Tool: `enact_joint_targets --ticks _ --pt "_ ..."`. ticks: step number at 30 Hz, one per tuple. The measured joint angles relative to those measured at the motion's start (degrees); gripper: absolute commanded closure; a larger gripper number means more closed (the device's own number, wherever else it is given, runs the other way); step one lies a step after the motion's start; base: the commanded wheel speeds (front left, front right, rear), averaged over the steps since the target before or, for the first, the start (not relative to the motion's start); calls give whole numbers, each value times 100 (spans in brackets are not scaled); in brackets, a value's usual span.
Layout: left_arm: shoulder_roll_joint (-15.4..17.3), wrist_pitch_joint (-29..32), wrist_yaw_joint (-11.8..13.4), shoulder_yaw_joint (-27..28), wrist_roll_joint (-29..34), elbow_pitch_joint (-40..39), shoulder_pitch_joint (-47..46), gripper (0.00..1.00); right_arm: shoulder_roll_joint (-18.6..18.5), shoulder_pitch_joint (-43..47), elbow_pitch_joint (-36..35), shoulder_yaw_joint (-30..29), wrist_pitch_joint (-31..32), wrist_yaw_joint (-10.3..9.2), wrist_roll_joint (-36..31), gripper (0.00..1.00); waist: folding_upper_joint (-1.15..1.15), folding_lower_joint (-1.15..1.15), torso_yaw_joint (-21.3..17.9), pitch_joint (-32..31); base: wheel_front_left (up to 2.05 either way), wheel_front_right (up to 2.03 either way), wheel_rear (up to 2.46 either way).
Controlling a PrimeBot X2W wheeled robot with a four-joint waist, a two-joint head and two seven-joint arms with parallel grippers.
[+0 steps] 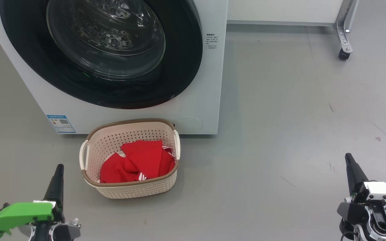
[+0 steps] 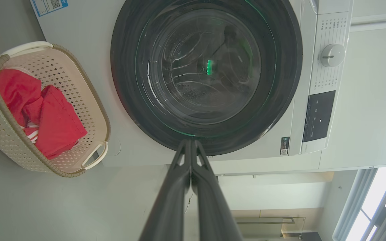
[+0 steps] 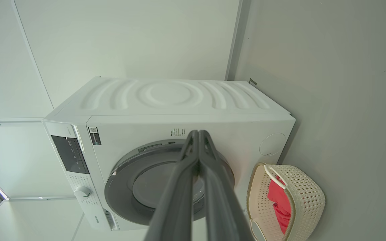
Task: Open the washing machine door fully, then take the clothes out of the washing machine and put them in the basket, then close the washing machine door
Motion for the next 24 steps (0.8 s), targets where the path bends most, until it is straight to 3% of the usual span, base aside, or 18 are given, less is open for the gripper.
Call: enact_joint_targets --ticks 24 --pt "-1 43 0 11 0 -5 0 100 0 0 -1 2 -1 0 0 100 0 0 0 1 0 0 0"
